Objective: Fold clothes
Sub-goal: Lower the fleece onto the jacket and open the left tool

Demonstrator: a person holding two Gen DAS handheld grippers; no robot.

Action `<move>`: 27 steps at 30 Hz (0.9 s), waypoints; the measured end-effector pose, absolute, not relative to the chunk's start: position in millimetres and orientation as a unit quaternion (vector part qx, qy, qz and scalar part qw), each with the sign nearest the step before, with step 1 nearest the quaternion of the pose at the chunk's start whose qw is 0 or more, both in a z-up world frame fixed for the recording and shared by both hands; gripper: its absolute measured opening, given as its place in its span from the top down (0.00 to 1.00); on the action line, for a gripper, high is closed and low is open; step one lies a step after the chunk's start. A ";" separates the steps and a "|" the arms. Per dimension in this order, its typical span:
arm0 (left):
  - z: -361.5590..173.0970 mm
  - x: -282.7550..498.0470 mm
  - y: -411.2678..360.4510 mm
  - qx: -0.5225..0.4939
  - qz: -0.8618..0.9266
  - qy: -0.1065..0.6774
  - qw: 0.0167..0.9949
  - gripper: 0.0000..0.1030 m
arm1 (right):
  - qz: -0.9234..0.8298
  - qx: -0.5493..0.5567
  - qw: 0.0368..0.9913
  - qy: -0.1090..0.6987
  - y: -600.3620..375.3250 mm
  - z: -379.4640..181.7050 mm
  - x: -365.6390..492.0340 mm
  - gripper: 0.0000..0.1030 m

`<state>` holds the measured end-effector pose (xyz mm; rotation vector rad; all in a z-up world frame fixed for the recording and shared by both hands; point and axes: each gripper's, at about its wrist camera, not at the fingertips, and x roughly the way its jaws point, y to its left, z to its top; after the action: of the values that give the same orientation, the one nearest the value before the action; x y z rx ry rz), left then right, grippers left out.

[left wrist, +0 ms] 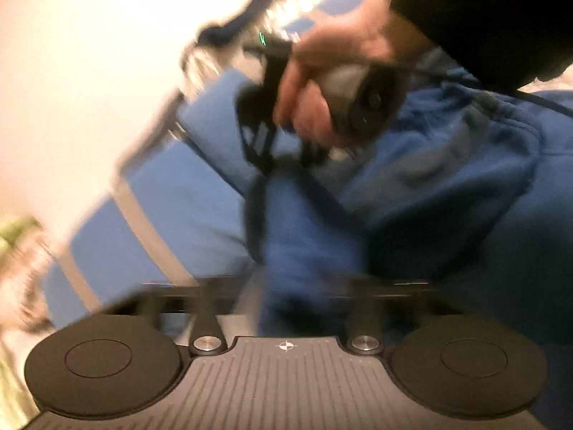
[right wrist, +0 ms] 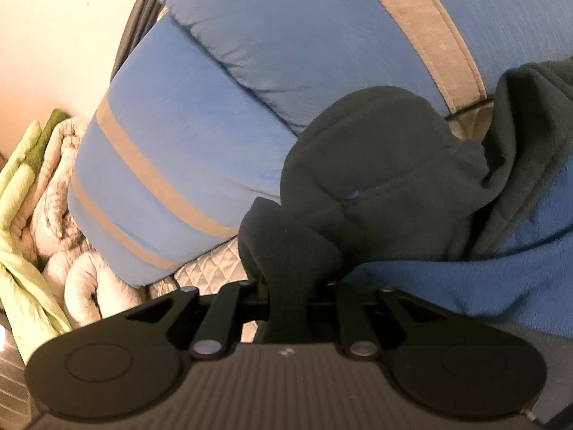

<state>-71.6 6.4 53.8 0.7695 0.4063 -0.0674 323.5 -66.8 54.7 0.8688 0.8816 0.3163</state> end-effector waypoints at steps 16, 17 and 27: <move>26.2 -8.0 157.1 0.186 0.167 0.370 0.895 0.84 | 0.221 0.272 0.865 0.359 -80.8 112.5 249.9 0.00; 23.4 -5.9 160.5 0.177 0.171 0.378 0.893 0.83 | 0.220 0.250 0.874 0.355 -88.7 116.5 236.2 0.00; 44.6 -13.3 208.2 -0.003 0.273 0.348 0.897 0.47 | 0.122 0.261 0.902 0.321 -198.2 75.5 137.2 0.00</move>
<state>-13.3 208.2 44.6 -0.0058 0.7218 0.5654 137.2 -198.2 75.5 0.5399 0.6631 0.2515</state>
